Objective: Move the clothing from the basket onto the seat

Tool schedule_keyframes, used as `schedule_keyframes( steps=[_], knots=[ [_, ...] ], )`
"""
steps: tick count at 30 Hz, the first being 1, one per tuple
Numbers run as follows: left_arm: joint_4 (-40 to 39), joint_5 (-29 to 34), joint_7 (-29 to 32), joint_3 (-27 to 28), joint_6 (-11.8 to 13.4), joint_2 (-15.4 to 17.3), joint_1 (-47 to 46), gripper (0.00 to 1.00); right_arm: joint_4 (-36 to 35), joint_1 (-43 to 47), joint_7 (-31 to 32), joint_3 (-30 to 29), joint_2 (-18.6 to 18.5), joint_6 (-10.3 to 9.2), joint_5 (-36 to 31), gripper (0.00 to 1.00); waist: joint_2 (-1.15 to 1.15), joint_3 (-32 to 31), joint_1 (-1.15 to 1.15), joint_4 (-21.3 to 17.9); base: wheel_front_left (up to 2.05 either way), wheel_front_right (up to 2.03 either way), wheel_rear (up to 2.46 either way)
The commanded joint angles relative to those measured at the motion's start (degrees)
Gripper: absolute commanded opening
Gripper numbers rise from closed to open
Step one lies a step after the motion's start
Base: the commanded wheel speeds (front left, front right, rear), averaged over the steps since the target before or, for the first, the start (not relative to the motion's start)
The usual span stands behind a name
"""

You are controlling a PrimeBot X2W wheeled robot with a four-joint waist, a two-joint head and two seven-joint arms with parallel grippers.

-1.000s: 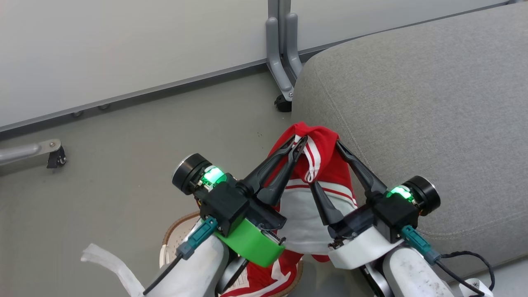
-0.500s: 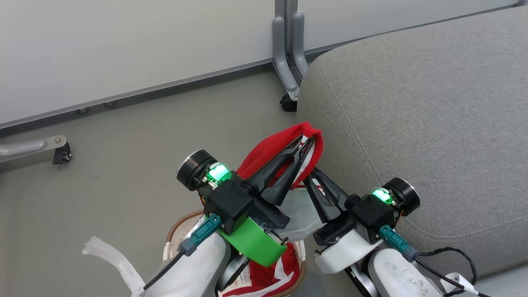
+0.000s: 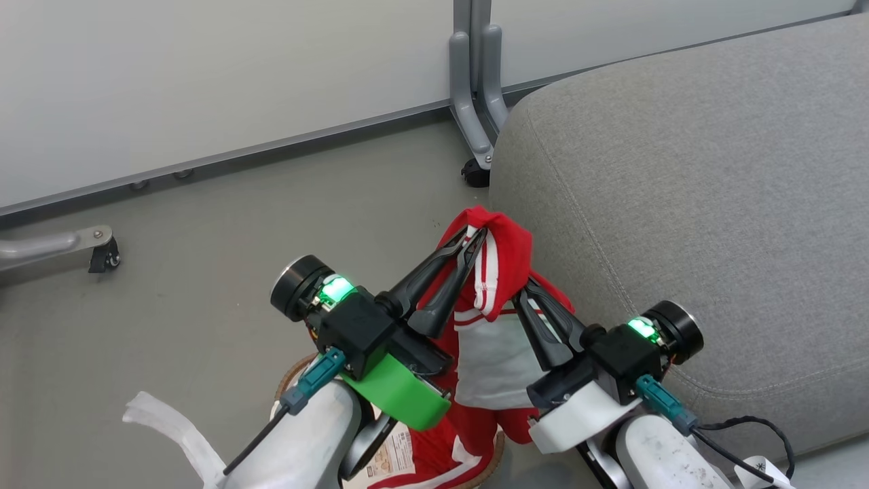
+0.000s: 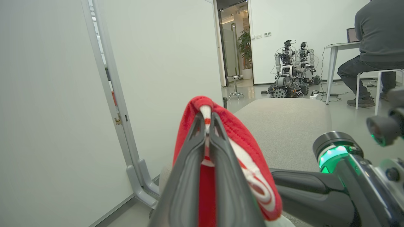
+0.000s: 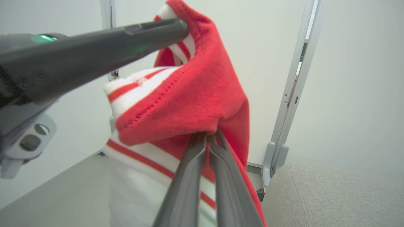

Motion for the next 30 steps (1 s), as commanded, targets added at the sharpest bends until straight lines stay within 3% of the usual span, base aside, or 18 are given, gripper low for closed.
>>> schedule_keyframes(
  steps=[1,19,30],
  knots=[
    [0.1,-0.16,-0.04,0.43,-0.2,0.1,0.64,1.0,-0.24,0.76,-0.2,-0.35,-0.09,-0.04,-0.29,0.0,0.0,0.03,0.0,0.06,0.0,0.0,0.0],
    [2.12,-1.05,-0.04,0.01,-0.16,0.99,0.44,1.0,-0.57,0.17,-0.2,-1.42,-0.1,-0.04,0.28,0.0,0.0,0.68,0.0,-0.71,0.0,0.0,0.0],
    [1.86,-1.5,-0.04,-0.57,-0.07,2.34,-0.18,1.0,-3.34,-0.5,-0.2,-5.47,-0.09,-0.05,-0.35,0.0,0.0,2.86,0.0,-6.74,0.0,0.0,0.0]
  ],
)
